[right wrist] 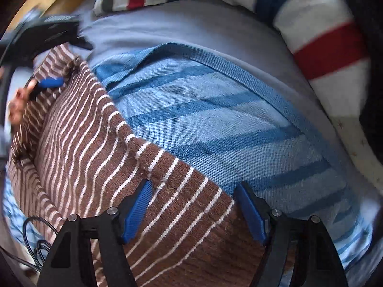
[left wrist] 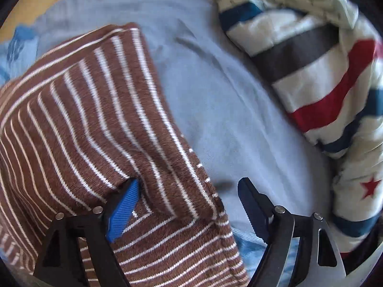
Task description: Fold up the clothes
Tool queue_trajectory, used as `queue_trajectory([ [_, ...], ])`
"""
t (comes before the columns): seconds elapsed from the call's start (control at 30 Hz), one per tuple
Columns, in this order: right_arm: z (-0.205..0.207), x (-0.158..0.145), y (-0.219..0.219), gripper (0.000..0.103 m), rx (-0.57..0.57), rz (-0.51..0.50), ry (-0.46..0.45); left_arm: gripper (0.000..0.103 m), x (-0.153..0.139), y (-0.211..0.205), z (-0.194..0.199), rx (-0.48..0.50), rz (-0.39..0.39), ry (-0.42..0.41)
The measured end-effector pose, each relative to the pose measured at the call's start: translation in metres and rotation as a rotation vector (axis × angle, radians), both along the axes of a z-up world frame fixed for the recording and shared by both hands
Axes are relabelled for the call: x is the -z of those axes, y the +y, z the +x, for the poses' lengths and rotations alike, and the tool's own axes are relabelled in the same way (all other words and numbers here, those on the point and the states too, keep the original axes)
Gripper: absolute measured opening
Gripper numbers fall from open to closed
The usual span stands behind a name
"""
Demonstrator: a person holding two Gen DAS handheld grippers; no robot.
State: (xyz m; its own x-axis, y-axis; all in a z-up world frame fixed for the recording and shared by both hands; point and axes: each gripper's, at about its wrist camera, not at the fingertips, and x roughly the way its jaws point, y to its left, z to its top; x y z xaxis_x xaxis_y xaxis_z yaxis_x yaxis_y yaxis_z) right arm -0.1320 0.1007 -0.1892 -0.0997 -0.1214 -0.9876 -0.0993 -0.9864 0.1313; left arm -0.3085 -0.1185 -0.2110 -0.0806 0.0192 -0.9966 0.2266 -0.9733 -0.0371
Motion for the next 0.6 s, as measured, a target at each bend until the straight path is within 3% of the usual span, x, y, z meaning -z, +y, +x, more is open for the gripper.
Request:
queue_trajectory([
  [0.07,0.0,-0.002,-0.005,0.074,-0.055,0.041,0.026,0.084,0.004,0.013,-0.001,0.054,-0.069,-0.002],
  [0.13,0.001,-0.008,-0.008,0.053,-0.094,0.051,0.052,0.083,0.002,0.015,0.003,0.077,-0.075,0.018],
  [0.17,0.002,-0.011,-0.009,0.044,-0.109,0.046,0.061,0.074,0.0,0.014,0.005,0.095,-0.07,0.024],
  [0.27,0.004,-0.015,-0.013,0.031,-0.153,0.075,0.061,0.041,-0.012,0.008,0.016,0.146,-0.089,0.039],
  [0.37,0.007,-0.023,-0.012,0.017,-0.154,0.079,0.081,0.026,-0.023,-0.009,0.025,0.104,0.014,0.049],
  [0.4,0.009,-0.028,-0.011,0.007,-0.158,0.084,0.092,0.025,-0.027,-0.016,0.028,0.073,0.065,0.059],
  [0.5,0.017,-0.043,-0.009,0.007,-0.175,0.09,0.125,0.022,-0.046,-0.028,0.04,0.03,0.145,0.129],
  [0.6,0.025,-0.059,-0.014,0.007,-0.212,0.073,0.143,0.021,-0.069,-0.028,0.053,0.04,0.154,0.196],
])
